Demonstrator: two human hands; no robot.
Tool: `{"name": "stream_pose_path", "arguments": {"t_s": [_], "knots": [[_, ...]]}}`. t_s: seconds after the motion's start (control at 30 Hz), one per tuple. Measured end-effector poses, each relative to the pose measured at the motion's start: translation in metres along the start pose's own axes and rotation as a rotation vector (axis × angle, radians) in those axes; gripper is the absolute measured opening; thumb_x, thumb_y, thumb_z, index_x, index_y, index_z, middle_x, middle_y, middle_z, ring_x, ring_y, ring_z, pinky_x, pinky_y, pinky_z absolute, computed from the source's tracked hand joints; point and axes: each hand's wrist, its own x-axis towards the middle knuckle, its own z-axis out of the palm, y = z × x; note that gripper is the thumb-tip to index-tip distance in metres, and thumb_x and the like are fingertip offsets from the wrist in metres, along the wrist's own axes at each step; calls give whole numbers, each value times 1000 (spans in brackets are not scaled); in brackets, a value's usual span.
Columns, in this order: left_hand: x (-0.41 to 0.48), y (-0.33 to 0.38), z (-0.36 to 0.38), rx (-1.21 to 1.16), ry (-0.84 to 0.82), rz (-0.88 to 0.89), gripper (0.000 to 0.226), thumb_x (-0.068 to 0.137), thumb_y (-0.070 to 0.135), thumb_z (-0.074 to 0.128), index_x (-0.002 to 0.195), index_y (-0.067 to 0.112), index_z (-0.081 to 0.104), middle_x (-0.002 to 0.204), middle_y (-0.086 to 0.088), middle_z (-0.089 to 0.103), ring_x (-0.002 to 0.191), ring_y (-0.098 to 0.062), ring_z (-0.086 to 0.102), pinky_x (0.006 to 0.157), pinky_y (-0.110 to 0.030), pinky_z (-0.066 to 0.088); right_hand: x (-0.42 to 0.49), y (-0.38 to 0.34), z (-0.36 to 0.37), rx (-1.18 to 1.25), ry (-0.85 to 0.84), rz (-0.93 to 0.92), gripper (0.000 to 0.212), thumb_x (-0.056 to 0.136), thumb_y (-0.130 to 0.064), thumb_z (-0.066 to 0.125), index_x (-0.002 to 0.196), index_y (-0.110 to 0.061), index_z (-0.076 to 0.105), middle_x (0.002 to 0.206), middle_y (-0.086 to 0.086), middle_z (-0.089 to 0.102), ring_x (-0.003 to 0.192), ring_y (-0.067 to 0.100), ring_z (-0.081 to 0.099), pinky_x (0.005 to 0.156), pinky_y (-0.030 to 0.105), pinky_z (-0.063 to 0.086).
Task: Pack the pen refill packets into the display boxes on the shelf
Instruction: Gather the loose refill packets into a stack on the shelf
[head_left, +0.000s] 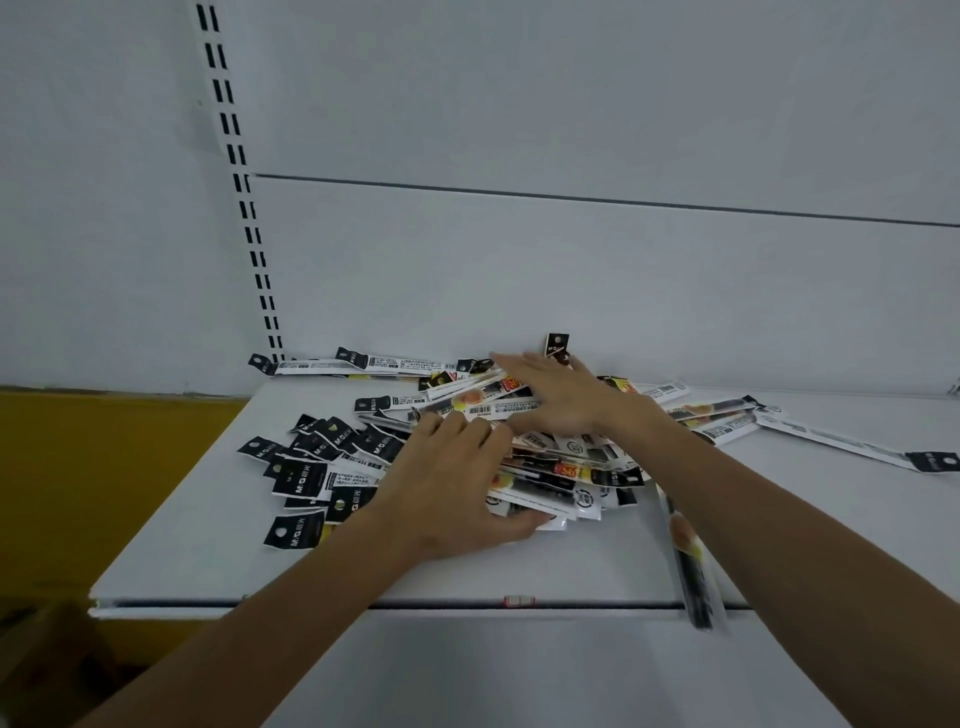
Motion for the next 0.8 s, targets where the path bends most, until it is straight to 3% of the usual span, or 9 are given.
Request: {"name": "stream_pose_path", "arguments": {"t_s": [0.1,0.17,0.23,0.33,0.4,0.47,0.5,0.67,0.8], "knots": [[-1,-1,2,-16,22,-24,71,69,70,32,94,10,61,83,-4,64,77,-25,57,76,-40,45,2,-3,-4,6,120,-5,67,86,-49,56,144,-35,27,136,2,50,129,23,37,108,49,25],[-1,-2,3,-49,51,-55,74,69,71,33,101,10,60,100,-9,63,93,-29,58,85,-43,43,-4,-10,-11,-64,229,-92,50,85,-42,61,132,-29,49,116,2,63,113,21,49,96,40,37],[1,-5,3,-51,71,-70,85,68,72,35,121,9,53,131,-17,49,122,-33,44,101,-49,35,-15,-18,-17,21,150,-156,27,86,-36,60,106,-19,66,100,6,68,97,22,59,83,34,44],[0,-6,4,-38,36,-66,97,66,75,33,137,9,37,144,-16,36,135,-30,30,110,-53,18,-34,-23,-26,302,-97,-69,46,78,-48,51,86,-6,66,84,8,63,80,20,57,80,37,45],[1,-6,2,-49,-69,-94,98,63,77,24,136,14,36,138,-6,46,130,-23,38,111,-53,16,-42,-16,-34,504,14,70,51,79,-55,50,101,-13,68,105,0,64,100,16,56,93,36,42],[3,-6,0,-31,-158,-131,99,56,78,14,135,22,35,136,3,45,126,-18,38,109,-48,17,-42,-3,-38,414,212,262,60,89,-57,44,125,-10,54,132,8,54,121,25,49,97,34,36],[3,-5,0,0,-168,-138,98,54,78,10,132,25,37,135,4,44,124,-19,37,108,-46,18,-41,2,-36,318,197,368,71,89,-60,40,133,-5,43,139,14,47,126,29,45,99,36,36],[10,2,-1,85,-163,-155,100,52,79,1,128,26,39,132,-3,43,126,-24,31,109,-50,11,-19,0,2,57,-49,520,120,55,-92,40,143,-12,23,141,15,44,131,38,36,104,49,36],[12,-1,1,35,-196,-108,108,52,81,0,135,20,34,151,-4,20,142,-19,3,113,-50,0,-11,-3,3,-15,12,428,107,65,-77,57,140,-7,26,138,13,46,127,34,41,96,41,43]]}}
